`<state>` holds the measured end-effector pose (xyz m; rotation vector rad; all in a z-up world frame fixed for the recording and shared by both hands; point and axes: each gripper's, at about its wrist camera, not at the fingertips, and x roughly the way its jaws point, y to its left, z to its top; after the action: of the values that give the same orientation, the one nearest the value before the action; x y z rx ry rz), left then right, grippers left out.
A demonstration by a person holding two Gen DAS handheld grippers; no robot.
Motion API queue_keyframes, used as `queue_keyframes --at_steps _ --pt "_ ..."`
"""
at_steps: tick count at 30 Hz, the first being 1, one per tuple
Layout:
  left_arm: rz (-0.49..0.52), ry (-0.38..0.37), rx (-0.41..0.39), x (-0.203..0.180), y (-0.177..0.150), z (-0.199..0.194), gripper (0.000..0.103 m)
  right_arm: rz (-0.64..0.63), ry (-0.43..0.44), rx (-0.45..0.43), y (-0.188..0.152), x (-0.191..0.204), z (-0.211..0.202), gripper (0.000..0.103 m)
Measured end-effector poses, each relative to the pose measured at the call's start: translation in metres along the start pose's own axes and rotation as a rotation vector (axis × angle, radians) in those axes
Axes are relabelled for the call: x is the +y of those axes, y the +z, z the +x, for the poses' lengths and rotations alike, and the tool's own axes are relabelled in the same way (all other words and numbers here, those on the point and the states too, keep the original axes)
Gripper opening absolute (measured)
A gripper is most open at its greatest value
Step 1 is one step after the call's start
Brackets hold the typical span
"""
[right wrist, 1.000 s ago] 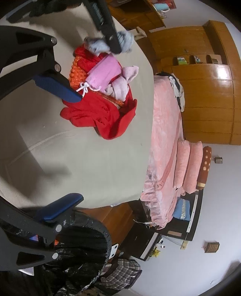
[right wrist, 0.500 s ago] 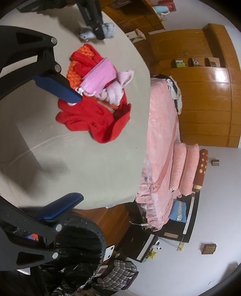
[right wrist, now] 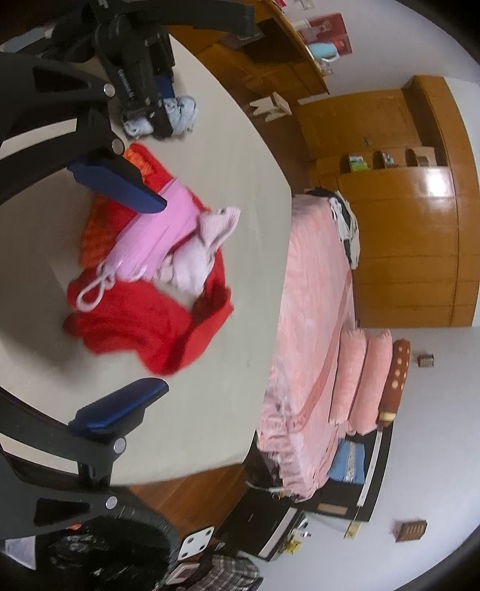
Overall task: Collect trash
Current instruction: 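Grasp the pink face mask with the right tool while the left tool holds the grey sock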
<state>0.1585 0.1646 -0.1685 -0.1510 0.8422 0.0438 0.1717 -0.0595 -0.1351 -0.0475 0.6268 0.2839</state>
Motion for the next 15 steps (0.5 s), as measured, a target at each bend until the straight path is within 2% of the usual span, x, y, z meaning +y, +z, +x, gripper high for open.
queue_keyframes --at_steps 7,10,11,12,14,15 --pt "-0.002 -0.001 0.006 0.002 -0.001 0.002 0.036 -0.029 0.044 0.029 0.008 0.019 0.016 0.088" --pt "0.004 0.003 0.013 0.003 -0.001 0.004 0.036 -0.043 0.054 0.056 0.005 0.025 0.023 0.081" --pt "0.006 0.004 0.015 0.002 -0.001 0.005 0.037 -0.049 0.052 0.073 0.003 0.026 0.026 0.071" --pt "0.006 0.004 0.016 0.002 -0.001 0.005 0.037 -0.059 0.051 0.108 0.001 0.027 0.031 0.051" --pt "0.006 0.004 0.017 0.002 -0.002 0.005 0.037 -0.043 0.105 0.168 -0.005 0.026 0.037 0.025" --pt "0.005 0.003 0.017 0.003 -0.002 0.005 0.037 -0.040 0.110 0.161 -0.005 0.025 0.034 0.017"
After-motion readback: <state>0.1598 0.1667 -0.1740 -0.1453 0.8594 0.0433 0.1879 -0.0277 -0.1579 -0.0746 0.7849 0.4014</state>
